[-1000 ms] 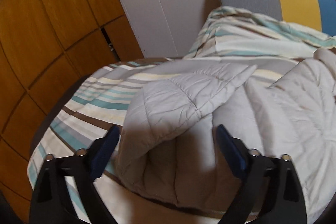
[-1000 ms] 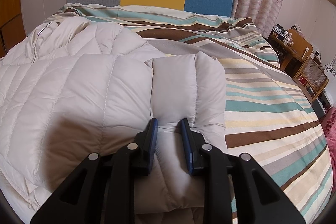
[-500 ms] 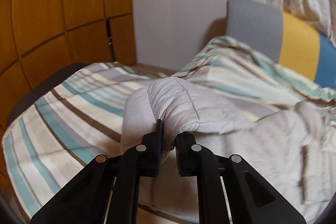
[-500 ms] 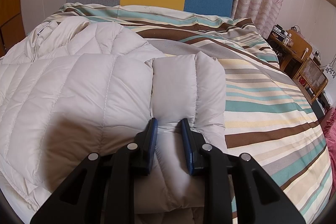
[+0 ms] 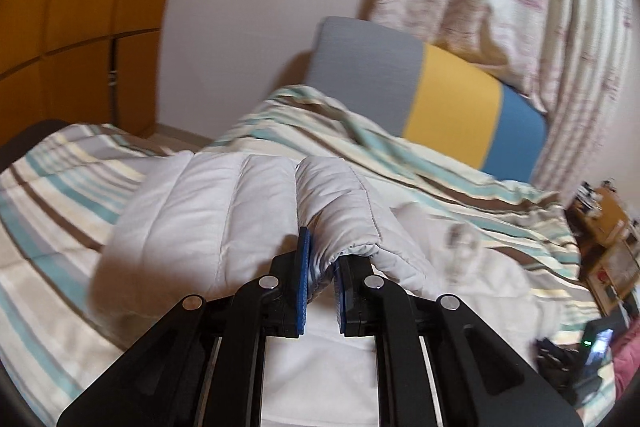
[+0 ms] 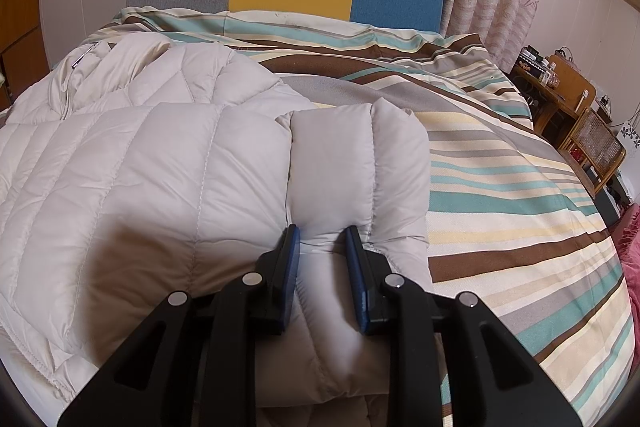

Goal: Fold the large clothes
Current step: 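Grasp the other sleeve with the left tool and fold it across the body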

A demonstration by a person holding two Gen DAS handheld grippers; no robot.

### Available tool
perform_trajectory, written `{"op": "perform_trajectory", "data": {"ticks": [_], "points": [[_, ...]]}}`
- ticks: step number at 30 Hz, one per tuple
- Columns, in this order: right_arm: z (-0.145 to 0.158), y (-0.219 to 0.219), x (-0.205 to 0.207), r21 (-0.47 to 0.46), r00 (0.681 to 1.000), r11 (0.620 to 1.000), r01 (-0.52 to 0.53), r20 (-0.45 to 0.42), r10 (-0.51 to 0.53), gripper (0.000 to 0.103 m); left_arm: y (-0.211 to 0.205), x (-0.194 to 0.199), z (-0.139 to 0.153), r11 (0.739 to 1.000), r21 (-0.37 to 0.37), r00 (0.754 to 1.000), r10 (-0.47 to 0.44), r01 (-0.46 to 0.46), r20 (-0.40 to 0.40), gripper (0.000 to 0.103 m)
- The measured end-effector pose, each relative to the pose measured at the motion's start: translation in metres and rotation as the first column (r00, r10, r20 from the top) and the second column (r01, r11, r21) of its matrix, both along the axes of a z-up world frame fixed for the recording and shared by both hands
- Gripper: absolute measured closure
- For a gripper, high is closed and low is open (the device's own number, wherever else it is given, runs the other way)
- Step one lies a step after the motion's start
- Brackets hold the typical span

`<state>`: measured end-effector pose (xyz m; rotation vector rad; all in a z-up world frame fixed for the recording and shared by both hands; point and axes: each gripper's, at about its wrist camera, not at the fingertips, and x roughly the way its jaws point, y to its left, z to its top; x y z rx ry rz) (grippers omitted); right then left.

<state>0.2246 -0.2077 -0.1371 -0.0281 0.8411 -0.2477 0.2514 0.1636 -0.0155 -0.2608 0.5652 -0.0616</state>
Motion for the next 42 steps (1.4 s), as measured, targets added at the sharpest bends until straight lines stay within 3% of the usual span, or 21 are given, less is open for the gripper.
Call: {"op": "perform_trajectory", "data": {"ticks": [10,14,19,28,35,39,42], "points": [[0.000,0.000,0.000,0.001,1.000,1.000,0.000,0.000,0.000,0.080,-0.112,-0.006,-0.022,0.981,0.017,0.980,-0.194,0.195,-0.029,0.092],[0.000,0.000,0.000,0.001,1.000,1.000,0.000,0.000,0.000,0.080,-0.139,-0.006,-0.038,0.971,-0.010,0.969,-0.238,0.238,-0.068,0.092],[0.000,0.000,0.000,0.000,1.000,1.000,0.000,0.000,0.000,0.080,-0.174,-0.008,-0.062,0.952,0.029,0.947,-0.298,0.303,-0.115,0.092],[0.000,0.001,0.000,-0.003,1.000,1.000,0.001,0.000,-0.001,0.080,-0.188,-0.010,-0.096,0.943,0.018,0.929,-0.324,0.332,-0.181,0.092],[0.000,0.001,0.000,-0.005,1.000,1.000,0.001,0.000,-0.001,0.080,-0.184,-0.014,-0.109,0.944,0.001,0.927,-0.324,0.330,-0.189,0.088],[0.000,0.001,0.000,-0.005,1.000,1.000,0.001,0.000,-0.001,0.080,-0.187,-0.016,-0.110,0.936,-0.005,0.921,-0.346,0.351,-0.178,0.073],[0.000,0.001,0.000,-0.005,1.000,1.000,0.001,0.000,-0.001,0.080,-0.192,-0.021,-0.108,0.933,0.022,0.921,-0.349,0.358,-0.172,0.071]]}}
